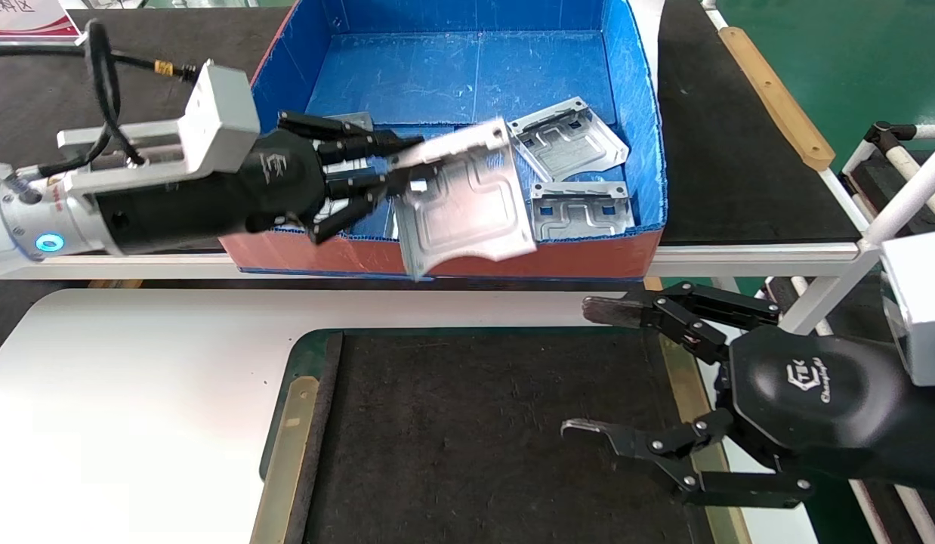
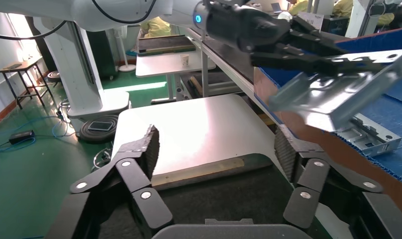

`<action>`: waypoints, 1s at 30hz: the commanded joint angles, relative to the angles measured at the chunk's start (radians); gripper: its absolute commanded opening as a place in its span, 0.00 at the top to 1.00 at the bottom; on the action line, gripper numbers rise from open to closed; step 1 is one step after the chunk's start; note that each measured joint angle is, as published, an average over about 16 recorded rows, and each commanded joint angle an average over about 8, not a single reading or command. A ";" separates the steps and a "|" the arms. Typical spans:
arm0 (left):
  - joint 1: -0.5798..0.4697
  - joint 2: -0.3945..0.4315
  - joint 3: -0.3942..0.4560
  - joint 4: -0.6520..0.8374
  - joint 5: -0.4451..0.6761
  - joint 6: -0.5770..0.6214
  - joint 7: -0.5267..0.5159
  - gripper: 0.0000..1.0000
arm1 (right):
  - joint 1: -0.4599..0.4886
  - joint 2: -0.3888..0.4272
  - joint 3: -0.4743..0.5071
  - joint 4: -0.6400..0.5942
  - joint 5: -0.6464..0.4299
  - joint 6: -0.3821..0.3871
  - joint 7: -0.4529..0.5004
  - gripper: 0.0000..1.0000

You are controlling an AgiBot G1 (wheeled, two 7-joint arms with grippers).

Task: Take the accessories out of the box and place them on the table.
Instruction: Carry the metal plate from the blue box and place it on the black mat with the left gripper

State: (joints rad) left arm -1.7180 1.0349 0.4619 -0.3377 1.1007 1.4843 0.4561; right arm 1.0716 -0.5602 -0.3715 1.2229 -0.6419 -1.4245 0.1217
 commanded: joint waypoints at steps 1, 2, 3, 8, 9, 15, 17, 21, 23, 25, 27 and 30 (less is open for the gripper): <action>-0.010 -0.002 0.002 0.023 0.000 0.054 0.034 1.00 | 0.000 0.000 0.000 0.000 0.000 0.000 0.000 0.00; -0.012 -0.001 0.006 0.029 0.000 0.069 0.042 1.00 | 0.000 0.000 0.000 0.000 0.000 0.000 0.000 0.00; -0.013 0.001 0.010 0.034 0.000 0.081 0.049 1.00 | 0.000 0.000 0.000 0.000 0.000 0.000 0.000 0.00; 0.000 0.005 0.036 0.024 -0.016 0.109 0.064 1.00 | 0.000 0.000 0.000 0.000 0.000 0.000 0.000 0.00; 0.006 0.004 0.042 0.016 -0.024 0.111 0.063 1.00 | 0.000 0.000 0.000 0.000 0.000 0.000 0.000 0.00; 0.069 -0.009 0.093 -0.065 -0.075 0.115 0.036 1.00 | 0.000 0.000 0.000 0.000 0.000 0.000 0.000 0.00; 0.099 -0.014 0.117 -0.103 -0.094 0.115 0.024 1.00 | 0.000 0.000 0.000 0.000 0.000 0.000 0.000 0.00; 0.162 -0.023 0.168 -0.183 -0.127 0.110 0.009 1.00 | 0.000 0.000 0.000 0.000 0.000 0.000 0.000 0.00; 0.191 -0.023 0.192 -0.213 -0.136 0.102 0.012 1.00 | 0.000 0.000 0.000 0.000 0.000 0.000 0.000 0.00; 0.218 -0.016 0.212 -0.230 -0.134 0.084 0.023 1.00 | 0.000 0.000 0.000 0.000 0.000 0.000 0.000 0.00; 0.243 -0.002 0.226 -0.233 -0.124 0.055 0.042 1.00 | 0.000 0.000 0.000 0.000 0.000 0.000 0.000 0.00; 0.277 0.033 0.238 -0.216 -0.104 -0.011 0.072 1.00 | 0.000 0.000 0.000 0.000 0.000 0.000 0.000 0.00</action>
State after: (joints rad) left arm -1.4442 1.0782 0.6930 -0.5434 0.9941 1.4579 0.5255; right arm 1.0716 -0.5602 -0.3716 1.2229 -0.6419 -1.4245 0.1217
